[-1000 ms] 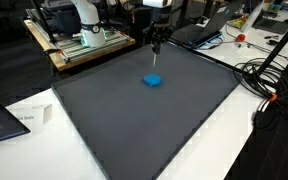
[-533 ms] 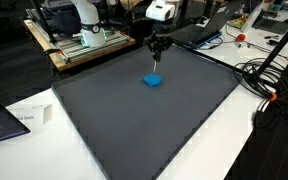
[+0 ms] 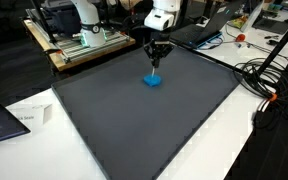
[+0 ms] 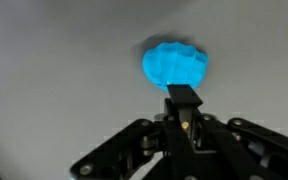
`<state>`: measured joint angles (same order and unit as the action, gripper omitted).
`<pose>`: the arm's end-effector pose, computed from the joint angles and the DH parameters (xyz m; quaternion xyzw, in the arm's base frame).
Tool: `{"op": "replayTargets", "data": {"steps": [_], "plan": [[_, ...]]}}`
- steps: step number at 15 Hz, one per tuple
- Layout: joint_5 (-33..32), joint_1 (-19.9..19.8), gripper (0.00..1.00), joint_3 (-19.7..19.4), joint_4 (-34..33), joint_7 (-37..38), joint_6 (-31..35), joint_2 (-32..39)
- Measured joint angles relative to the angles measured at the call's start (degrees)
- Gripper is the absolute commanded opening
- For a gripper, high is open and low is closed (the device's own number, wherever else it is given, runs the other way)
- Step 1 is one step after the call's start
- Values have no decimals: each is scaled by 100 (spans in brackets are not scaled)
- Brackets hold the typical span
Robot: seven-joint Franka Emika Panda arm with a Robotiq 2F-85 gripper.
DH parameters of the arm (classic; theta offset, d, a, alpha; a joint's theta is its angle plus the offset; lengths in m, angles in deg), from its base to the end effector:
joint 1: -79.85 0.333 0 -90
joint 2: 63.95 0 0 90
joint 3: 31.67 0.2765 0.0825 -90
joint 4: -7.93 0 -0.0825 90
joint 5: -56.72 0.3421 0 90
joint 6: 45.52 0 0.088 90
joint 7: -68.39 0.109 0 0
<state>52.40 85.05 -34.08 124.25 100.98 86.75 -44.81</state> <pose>0.5486 0.0255 0.2677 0.9720 -0.2306 -0.0161 0.0409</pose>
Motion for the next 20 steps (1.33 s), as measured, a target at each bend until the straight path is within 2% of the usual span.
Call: {"op": "replayTargets", "data": {"steps": [20], "plan": [[133,-22,3,-85,-129,-13,2,374]]}}
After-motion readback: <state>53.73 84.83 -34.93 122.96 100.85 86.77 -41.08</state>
